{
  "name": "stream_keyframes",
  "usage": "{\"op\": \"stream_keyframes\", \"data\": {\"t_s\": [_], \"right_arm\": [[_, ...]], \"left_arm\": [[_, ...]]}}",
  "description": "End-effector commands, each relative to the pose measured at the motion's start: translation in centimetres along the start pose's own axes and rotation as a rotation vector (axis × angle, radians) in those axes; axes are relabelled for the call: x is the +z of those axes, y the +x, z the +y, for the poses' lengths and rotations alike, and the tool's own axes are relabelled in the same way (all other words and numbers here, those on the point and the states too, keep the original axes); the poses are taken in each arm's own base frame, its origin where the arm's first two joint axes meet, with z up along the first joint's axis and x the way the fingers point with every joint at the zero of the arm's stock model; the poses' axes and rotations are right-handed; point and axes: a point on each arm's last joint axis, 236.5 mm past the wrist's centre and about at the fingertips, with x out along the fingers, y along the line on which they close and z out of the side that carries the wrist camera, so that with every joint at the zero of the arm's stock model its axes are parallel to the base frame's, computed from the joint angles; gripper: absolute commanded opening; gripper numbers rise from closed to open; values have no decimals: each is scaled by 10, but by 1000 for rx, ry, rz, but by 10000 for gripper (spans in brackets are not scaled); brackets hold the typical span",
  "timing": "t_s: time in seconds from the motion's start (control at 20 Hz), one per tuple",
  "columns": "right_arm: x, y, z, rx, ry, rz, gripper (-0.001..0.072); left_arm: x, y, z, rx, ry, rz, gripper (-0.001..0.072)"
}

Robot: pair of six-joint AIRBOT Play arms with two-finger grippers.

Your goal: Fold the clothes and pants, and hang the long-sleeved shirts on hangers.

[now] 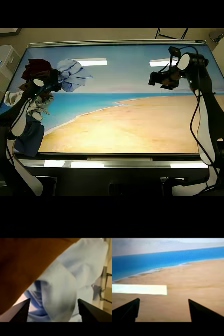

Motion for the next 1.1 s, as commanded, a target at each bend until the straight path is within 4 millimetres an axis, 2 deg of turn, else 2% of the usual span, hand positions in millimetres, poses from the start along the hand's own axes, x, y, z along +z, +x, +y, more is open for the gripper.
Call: {"op": "stream_keyframes", "data": {"t_s": [0.0,0.05,0.1,0.15,0.2,0.25,0.3,0.4,0.45,0.55,0.6,0.65,0.7,0.75,0.8,0.85,0.95,1.05], "right_arm": [[-17,-1,9,34,11,72,680],[-24,-4,10,38,11,98,680],[-29,-8,11,41,10,117,680],[-31,-14,12,41,1,120,680],[-29,-23,13,42,-20,102,681],[-21,-36,12,32,-50,54,681],[-6,-49,8,3,-82,-27,681],[31,-86,-3,-67,-119,-223,681],[49,-108,-6,-97,-139,-326,682],[78,-157,-7,-137,-172,-519,682],[86,-178,-5,-143,-180,-586,682],[88,-198,-3,-142,-186,-638,682],[87,-213,-1,-141,-188,-665,682],[83,-227,-1,-146,-190,-680,682],[78,-238,-1,-148,-185,-688,682],[72,-249,-1,-145,-171,-693,682],[59,-269,-1,-145,-167,-700,682],[49,-282,-3,-156,-166,-700,682]], "left_arm": [[16,13,-12,-103,-43,-149,717],[17,15,-10,-109,-70,-157,636],[16,17,-7,-105,-86,-156,416],[14,17,-6,-101,-89,-147,242],[8,14,-10,-95,-81,-120,22],[2,9,-21,-102,-36,-102,26],[-1,-4,-45,-135,58,-105,25],[-10,-50,-119,-238,373,-140,24],[-22,-84,-161,-297,560,-155,23],[-66,-174,-238,-433,908,-128,23],[-91,-219,-263,-496,1033,-97,23],[-119,-266,-279,-547,1129,-57,23],[-146,-304,-287,-584,1205,-16,23],[-173,-337,-286,-600,1258,36,23],[-195,-358,-277,-592,1277,96,23],[-219,-373,-260,-563,1293,172,23],[-262,-379,-212,-459,1327,325,23],[-305,-365,-153,-340,1340,473,24]]}}
